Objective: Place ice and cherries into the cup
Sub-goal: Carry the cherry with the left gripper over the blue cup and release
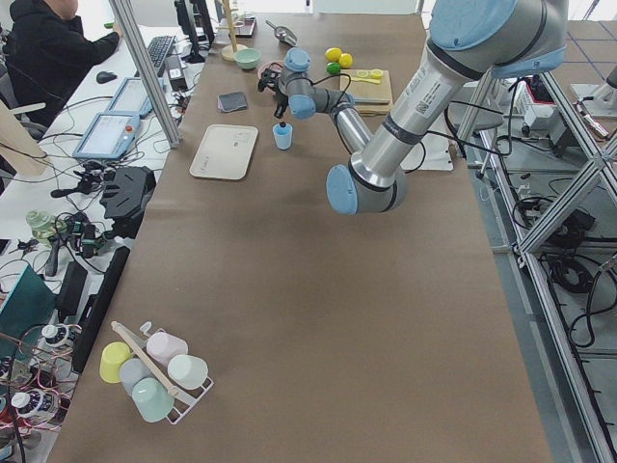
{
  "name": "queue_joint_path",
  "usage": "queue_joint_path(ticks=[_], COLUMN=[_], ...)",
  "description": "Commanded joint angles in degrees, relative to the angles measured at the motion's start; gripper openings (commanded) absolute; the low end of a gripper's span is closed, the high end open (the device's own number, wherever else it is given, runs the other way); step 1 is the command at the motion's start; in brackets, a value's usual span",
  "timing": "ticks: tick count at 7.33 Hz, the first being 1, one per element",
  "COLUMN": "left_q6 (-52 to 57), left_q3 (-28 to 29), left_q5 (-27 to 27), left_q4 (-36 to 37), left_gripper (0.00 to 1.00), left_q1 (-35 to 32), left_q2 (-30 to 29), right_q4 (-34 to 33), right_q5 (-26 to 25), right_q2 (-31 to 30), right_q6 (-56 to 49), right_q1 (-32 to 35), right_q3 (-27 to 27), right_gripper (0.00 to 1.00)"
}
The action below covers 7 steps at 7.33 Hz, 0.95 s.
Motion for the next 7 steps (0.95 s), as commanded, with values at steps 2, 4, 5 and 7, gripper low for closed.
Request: queue_joint_path(ticks=[2,4,5,7], left_q6=[-0.1,-0.1,-0.2,-0.4], left_q3=[0.3,0.0,-2.2,-3.1], left_q5=[0.3,0.3,-0.1,-7.5], left_q4=[-0.6,-0.7,0.3,0.6], left_gripper=[0.59,0.96,0.97,0.97], left_q1=[0.9,0.8,-1.6,-11.6], left_q2=[0.6,0.5,0.7,6.9], right_q4=[0.0,0.0,0.0,0.0], right_q5=[0.0,0.0,0.0,0.0], right_q2=[-0.6,-0.5,-0.4,-0.2], right_q6=[-0.1,0.0,0.0,0.1], right_q1=[0.0,0.0,0.0,0.0], right_q3=[0.4,0.5,0.5,0.4], right_gripper=[0.99,0.99,0.99,0.99])
